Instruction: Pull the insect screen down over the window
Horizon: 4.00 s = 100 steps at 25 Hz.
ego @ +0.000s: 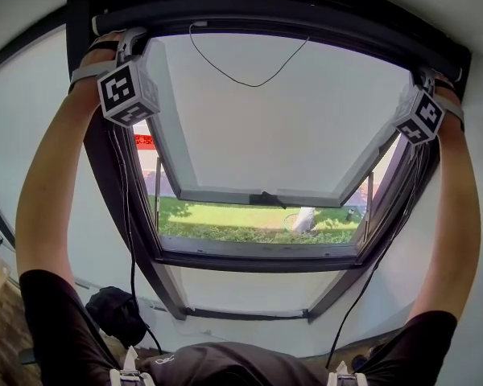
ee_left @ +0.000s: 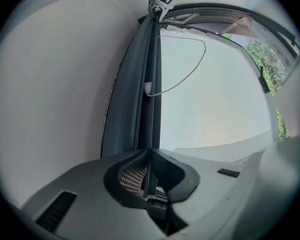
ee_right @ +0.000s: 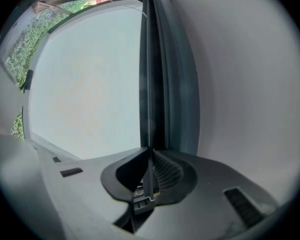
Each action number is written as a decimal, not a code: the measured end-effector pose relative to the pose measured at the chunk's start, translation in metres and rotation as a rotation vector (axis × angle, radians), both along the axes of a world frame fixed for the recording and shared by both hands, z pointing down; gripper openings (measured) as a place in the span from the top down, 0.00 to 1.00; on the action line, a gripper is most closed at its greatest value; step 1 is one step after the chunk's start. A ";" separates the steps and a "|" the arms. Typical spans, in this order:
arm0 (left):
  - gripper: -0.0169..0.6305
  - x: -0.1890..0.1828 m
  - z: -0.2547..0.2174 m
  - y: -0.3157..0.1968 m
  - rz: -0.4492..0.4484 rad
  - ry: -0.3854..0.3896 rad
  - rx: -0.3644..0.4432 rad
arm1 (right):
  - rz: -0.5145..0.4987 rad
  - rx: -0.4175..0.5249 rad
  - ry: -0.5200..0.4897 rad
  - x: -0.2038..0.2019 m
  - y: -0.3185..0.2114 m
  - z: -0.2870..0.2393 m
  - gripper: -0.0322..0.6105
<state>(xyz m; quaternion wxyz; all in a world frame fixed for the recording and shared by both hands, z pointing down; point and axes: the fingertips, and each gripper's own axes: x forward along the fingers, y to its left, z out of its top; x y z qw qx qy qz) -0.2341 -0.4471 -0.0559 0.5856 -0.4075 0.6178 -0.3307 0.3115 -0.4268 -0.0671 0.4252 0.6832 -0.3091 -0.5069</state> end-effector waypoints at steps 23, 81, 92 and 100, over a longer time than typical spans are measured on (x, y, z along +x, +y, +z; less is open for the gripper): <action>0.92 -0.005 0.053 -0.007 -0.003 -0.060 -0.199 | 0.024 -0.193 -0.033 0.002 -0.006 0.054 0.91; 0.92 0.003 0.342 -0.001 0.069 -0.159 -0.638 | 0.081 -0.649 -0.075 0.005 -0.003 0.339 0.91; 0.92 0.001 0.412 0.000 0.057 -0.182 -0.760 | 0.087 -0.739 -0.072 0.005 -0.001 0.407 0.91; 0.92 0.000 0.450 0.004 0.053 -0.162 -0.855 | 0.087 -0.835 -0.081 0.004 0.002 0.446 0.91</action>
